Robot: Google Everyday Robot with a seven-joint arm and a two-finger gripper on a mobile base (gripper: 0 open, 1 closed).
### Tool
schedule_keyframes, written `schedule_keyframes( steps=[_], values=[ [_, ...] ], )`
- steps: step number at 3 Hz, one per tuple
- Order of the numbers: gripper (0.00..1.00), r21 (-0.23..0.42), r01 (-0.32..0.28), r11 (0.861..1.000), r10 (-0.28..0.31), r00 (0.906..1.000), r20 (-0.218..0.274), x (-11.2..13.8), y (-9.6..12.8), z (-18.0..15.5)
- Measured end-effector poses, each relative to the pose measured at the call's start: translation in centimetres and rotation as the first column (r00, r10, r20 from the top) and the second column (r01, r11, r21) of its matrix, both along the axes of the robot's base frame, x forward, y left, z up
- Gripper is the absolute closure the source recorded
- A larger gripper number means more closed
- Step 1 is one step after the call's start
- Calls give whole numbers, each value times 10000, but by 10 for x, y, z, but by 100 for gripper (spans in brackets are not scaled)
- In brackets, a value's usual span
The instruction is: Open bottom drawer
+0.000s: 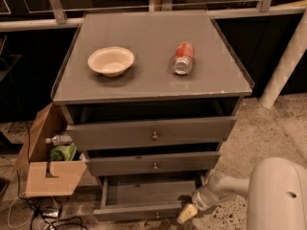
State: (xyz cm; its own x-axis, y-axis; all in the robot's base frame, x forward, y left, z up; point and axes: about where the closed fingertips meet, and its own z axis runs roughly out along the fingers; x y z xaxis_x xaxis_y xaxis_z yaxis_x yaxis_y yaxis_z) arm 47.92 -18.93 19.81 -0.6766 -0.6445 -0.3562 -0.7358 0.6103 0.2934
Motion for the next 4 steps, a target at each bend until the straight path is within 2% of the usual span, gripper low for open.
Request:
schedule_keyframes(
  steps=[1, 2, 3, 4],
  values=[
    [0, -155, -114, 9998, 113, 9999, -118, -2, -2, -12],
    [0, -191, 209, 9996, -220, 9981, -575, -25, -9, -24],
    [0, -191, 212, 9996, -222, 9981, -576, -25, -9, -24],
    [0, -252, 676, 9974, -695, 9940, -842, -49, -22, -18]
  ],
)
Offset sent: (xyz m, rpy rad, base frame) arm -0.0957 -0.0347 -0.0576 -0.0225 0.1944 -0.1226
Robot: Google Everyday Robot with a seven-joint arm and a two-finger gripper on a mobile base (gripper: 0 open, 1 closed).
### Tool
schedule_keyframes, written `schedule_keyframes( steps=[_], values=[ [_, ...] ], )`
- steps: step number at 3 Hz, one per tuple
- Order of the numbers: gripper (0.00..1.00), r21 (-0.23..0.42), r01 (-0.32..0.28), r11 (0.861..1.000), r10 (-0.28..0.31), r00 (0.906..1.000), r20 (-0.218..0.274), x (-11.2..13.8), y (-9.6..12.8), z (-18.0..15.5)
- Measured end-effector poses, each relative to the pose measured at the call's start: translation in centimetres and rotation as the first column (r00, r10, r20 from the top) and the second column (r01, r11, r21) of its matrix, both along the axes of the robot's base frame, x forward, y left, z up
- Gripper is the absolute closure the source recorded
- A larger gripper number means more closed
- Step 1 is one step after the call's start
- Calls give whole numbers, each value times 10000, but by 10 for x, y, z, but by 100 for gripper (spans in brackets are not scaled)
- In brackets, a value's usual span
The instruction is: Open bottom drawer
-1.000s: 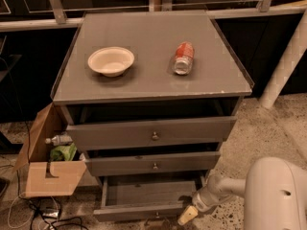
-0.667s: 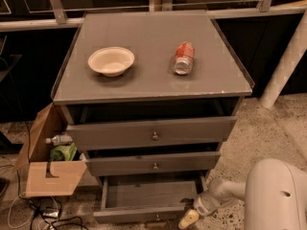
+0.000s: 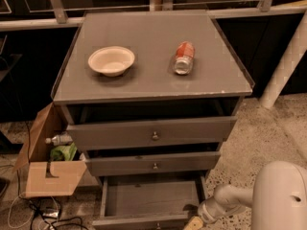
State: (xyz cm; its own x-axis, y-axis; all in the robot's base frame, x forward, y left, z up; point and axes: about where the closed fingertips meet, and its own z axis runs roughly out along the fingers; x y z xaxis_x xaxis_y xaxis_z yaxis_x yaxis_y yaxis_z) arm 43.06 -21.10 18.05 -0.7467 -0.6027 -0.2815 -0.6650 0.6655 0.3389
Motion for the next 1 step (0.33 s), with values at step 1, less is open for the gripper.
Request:
schedule_keyframes(
  steps=[1],
  values=[
    [0, 0, 0, 10000, 0, 10000, 0, 0, 0, 0]
  ],
)
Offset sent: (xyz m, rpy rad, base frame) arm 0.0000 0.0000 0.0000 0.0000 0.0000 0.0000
